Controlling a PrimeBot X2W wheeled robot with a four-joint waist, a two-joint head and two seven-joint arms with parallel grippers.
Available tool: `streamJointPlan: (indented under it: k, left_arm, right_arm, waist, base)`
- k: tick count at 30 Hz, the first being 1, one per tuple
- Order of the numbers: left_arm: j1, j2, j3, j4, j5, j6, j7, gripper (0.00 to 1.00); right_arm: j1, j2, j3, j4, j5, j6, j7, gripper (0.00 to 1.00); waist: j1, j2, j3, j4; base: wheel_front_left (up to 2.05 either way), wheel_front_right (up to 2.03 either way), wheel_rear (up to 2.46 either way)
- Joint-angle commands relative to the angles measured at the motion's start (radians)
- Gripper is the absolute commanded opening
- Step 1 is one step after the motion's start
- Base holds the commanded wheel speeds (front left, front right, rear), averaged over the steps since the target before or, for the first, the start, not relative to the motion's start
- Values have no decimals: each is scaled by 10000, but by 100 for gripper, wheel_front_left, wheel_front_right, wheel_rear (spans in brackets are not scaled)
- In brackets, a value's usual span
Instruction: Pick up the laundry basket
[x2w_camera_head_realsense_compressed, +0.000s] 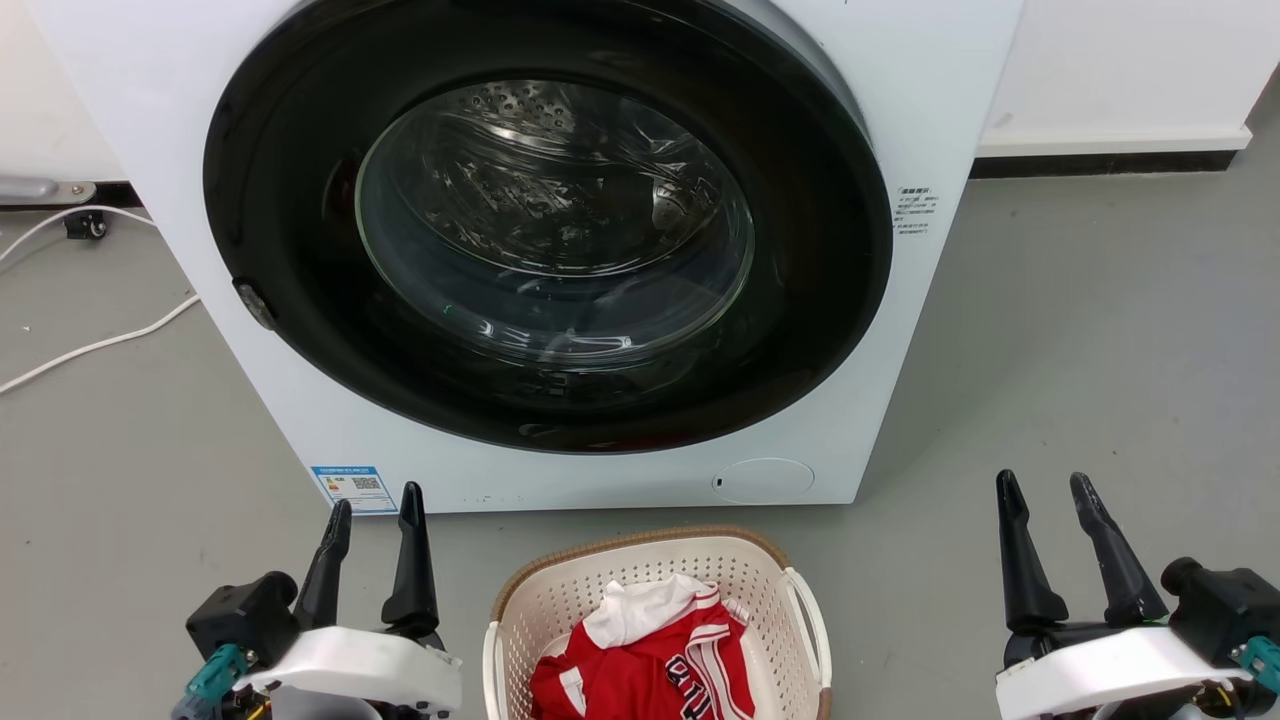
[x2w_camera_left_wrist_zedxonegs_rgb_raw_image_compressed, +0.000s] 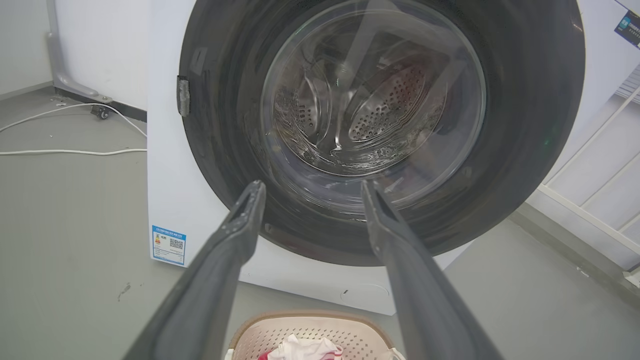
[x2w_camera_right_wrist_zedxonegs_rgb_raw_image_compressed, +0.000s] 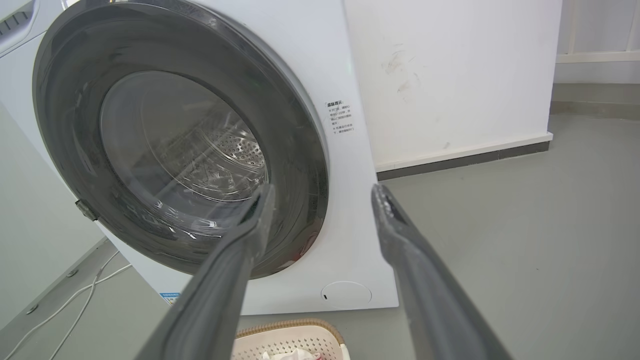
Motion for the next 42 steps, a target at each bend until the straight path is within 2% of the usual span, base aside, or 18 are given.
streamJointPlan:
  k: [1, 25, 42]
  left_arm:
    - [31, 31, -41, -55, 297, 26, -87, 100]
    - [271, 37, -285, 23, 2625, 360, -630, 100]
    - [457, 39, -325, -12, 3770, 546, -933, 100]
  right_arm:
    - [95, -44, -3, -158, -322, 0, -109, 100]
    - [412, -52, 20, -239, -2808, -1, -646, 100]
    - [601, -54, -103, -315, -3712, -1, -961, 100]
  waist:
    - [0, 0, -6, 3]
    - [0, 0, 10, 28]
    - [0, 0, -38, 48]
  base:
    - [0, 0, 0]
    - [0, 0, 0]
    - [0, 0, 0]
